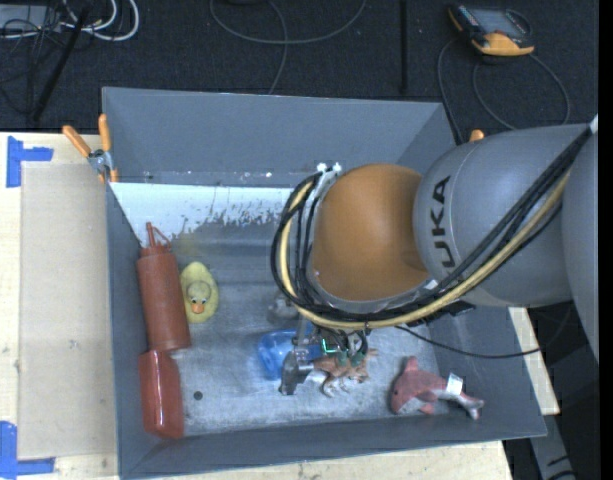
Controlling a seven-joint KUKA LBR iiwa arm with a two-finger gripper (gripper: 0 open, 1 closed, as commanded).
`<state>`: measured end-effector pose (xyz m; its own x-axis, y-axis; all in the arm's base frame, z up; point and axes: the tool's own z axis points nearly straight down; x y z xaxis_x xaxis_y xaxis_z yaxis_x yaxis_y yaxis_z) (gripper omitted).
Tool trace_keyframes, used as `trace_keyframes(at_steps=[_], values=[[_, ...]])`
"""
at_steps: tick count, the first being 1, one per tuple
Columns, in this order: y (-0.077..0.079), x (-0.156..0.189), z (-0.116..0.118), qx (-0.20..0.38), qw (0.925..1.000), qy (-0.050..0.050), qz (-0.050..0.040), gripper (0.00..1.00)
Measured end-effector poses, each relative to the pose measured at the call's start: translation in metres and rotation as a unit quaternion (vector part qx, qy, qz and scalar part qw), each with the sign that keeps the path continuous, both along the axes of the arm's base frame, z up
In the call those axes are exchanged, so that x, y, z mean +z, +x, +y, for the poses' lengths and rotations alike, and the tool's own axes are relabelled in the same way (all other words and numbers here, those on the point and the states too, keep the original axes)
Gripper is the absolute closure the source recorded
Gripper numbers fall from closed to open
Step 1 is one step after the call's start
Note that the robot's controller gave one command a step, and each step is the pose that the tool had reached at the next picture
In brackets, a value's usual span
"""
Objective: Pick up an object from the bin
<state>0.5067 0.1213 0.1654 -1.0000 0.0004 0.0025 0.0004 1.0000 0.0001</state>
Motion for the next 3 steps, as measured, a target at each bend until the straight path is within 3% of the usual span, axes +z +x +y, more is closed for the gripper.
trace_keyframes(at_steps=[1,2,3], values=[[0.023,-0.040,0.008,-0.011,0.9999,0.001,-0.0048,0.00],[0.036,-0.088,-0.017,-0.122,0.9926,0.004,-0.0002,1.00],[0.036,-0.088,-0.017,-0.122,0.9925,0.004,-0.0003,1.00]])
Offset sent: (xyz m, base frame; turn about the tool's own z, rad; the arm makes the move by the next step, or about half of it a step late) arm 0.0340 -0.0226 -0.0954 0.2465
